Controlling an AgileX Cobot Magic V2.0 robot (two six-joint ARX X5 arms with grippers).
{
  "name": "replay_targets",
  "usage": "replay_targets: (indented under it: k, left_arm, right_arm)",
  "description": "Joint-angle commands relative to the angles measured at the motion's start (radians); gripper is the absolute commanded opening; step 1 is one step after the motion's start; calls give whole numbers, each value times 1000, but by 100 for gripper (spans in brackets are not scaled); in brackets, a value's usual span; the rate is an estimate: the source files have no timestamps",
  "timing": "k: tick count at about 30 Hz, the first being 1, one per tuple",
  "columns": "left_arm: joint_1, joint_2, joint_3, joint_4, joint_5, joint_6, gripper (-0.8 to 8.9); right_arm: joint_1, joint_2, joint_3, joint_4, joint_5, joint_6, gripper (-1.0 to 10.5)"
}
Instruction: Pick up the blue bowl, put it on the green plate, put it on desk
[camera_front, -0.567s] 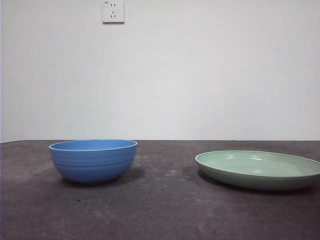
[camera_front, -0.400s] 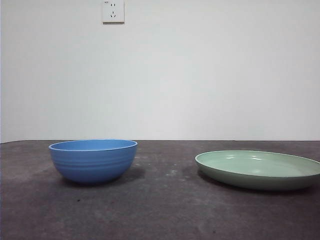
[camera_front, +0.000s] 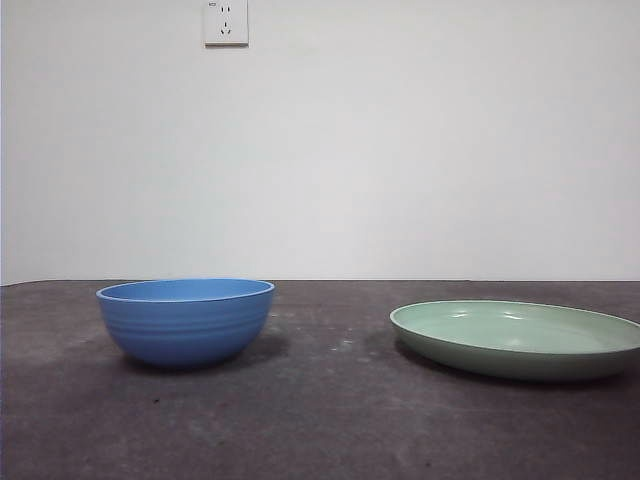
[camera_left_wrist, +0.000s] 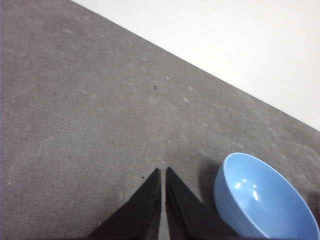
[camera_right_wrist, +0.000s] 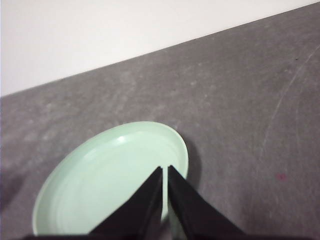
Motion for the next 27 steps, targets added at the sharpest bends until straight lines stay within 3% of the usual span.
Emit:
replay_targets:
  k: [1, 6, 11, 20, 27]
  left_arm:
    - [2, 3, 68, -13, 6, -10, 15]
    - [2, 38, 174, -61, 6, -9, 15]
    - [2, 119, 308, -130, 35, 59, 15]
    - [0, 367, 564, -287, 232, 233, 14]
    - [-14, 553, 724, -424, 423, 320, 14]
  right_arm:
    - [0, 0, 59, 13, -3, 28, 11]
    - [0, 1, 159, -13, 3, 26, 11]
    - [0, 50, 293, -119, 6, -15, 11]
    - [0, 263, 565, -358, -95, -171, 11]
    - [1, 471, 751, -570, -248, -307, 11]
